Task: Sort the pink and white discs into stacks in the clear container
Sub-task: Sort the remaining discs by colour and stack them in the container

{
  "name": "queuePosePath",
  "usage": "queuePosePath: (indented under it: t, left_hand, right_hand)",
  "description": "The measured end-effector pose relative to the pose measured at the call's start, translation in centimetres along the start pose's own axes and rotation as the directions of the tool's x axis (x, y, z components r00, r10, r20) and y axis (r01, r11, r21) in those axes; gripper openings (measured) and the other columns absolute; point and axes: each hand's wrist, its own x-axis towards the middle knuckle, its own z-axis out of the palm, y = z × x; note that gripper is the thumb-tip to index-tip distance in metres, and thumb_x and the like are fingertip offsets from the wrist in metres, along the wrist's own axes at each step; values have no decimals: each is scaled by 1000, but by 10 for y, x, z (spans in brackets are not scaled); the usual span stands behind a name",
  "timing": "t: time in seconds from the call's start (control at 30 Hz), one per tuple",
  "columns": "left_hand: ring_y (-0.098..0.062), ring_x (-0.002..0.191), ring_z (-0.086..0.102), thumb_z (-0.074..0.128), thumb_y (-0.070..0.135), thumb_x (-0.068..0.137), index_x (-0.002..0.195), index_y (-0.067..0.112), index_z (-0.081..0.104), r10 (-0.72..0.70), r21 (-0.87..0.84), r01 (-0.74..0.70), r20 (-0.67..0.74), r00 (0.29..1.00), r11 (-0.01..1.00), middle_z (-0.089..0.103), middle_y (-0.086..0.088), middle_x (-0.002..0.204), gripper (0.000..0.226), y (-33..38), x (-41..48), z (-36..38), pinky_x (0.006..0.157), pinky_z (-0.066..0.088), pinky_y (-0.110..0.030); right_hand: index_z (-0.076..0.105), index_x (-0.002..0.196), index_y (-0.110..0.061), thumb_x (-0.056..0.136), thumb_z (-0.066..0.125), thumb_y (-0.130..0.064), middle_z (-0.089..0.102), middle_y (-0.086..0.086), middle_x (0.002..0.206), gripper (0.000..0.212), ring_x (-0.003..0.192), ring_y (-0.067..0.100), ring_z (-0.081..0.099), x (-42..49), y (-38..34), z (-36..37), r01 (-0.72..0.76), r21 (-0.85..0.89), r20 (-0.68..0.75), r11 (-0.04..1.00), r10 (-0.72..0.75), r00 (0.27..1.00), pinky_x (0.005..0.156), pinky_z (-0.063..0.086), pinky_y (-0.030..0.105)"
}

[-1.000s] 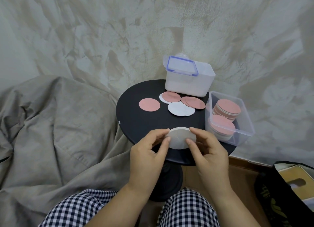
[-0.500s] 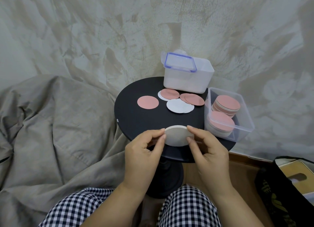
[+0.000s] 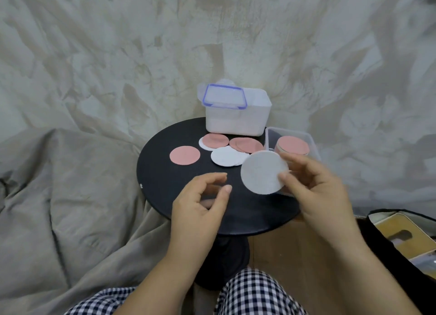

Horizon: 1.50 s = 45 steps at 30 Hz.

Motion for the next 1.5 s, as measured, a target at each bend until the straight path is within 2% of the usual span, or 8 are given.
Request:
queuePosePath:
  t: [0.1,0.23,0.4,0.6,0.93,1.17,1.27,1.5]
  left_hand:
    - [-1,87,61,69,10,80,97,28,64,0,74,-10,143,990,997,62,10,100,25,6,12,21,66,47,-9]
    - [2,100,53,72,19,77,107,33,55,7,178,-65,309,951,982,49,19,111,37,4,27,50,77,53,-20]
    - [0,98,53,75,18,74,107,33,51,49,204,-129,354,934,970,45,22,109,43,2,40,70,77,53,-25]
    - [6,94,54,75,16,75,97,42,50,47,146,-98,317,947,984,50,18,109,43,-9,40,74,74,54,-22]
    - [4,93,56,75,20,75,98,44,48,83,176,-146,320,944,974,51,18,108,43,-14,39,75,71,54,-21]
    - [3,92,56,74,22,75,100,41,49,80,183,-145,324,943,972,51,18,108,41,-14,39,74,71,53,-20]
    - [3,93,55,74,22,75,101,39,50,77,188,-144,324,943,972,51,18,107,40,-15,38,74,70,53,-20]
    - [2,92,55,75,21,75,104,36,51,69,189,-134,318,946,973,52,19,106,40,-14,38,74,71,54,-21]
  right_hand:
    - [66,98,-31,85,59,2,68,-6,94,36,80,7,64,34,-9,-37,-92,-18,-1,996,92,996,67,55,18]
    - [62,100,-24,88,55,3,63,1,88,30,78,15,61,66,-10,-65,-173,-203,66,964,190,980,60,55,15]
    - [66,98,-27,87,58,-1,67,5,94,30,86,18,64,87,-11,-73,-238,-403,276,884,365,889,67,58,25]
    - [64,102,-28,88,57,-4,62,-11,83,29,73,7,62,103,-10,-66,-204,-505,399,839,436,807,58,51,13]
    - [65,109,-19,87,55,-3,62,2,96,29,81,17,61,108,0,-52,-67,-632,441,772,430,788,71,57,29]
    - [64,88,-22,86,59,-3,68,0,88,19,71,11,63,107,2,-52,-85,-621,419,779,422,804,58,53,16]
    - [68,89,-24,86,61,-7,65,-11,78,19,66,11,63,106,3,-51,-58,-667,391,743,415,821,62,55,17]
    - [69,102,-22,84,64,-12,61,-15,82,21,70,2,56,104,5,-49,49,-725,397,688,358,845,67,47,15]
